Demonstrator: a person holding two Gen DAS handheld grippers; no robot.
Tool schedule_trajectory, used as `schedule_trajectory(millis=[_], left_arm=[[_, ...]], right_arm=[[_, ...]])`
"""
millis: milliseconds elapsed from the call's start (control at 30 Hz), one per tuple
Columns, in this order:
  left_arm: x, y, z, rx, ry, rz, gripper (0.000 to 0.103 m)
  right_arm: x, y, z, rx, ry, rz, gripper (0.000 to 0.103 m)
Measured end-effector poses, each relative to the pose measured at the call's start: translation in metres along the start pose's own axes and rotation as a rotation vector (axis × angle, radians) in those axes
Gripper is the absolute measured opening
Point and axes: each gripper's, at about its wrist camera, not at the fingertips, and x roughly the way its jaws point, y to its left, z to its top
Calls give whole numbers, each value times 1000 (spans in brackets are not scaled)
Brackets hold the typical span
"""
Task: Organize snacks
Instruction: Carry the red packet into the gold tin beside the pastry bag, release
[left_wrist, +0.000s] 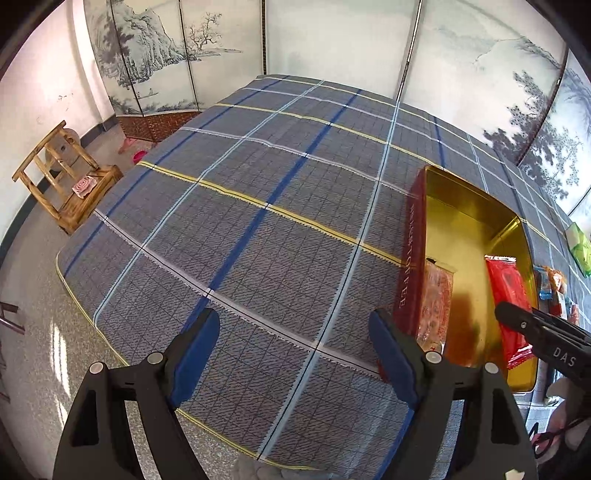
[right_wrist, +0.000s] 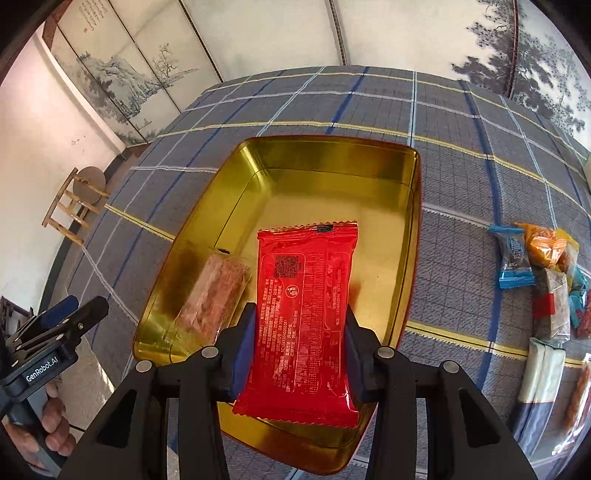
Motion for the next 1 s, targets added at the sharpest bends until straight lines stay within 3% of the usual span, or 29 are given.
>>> schedule_trajectory(millis=[467,1000], left_arm=[[1,10,-3,-32,19,-10,81],[-8,-17,-7,26,24,-37,81]], right_arm=[[16,11,0,-26,26,-60,43],[-10,1,-5,-20,-13,3,43]])
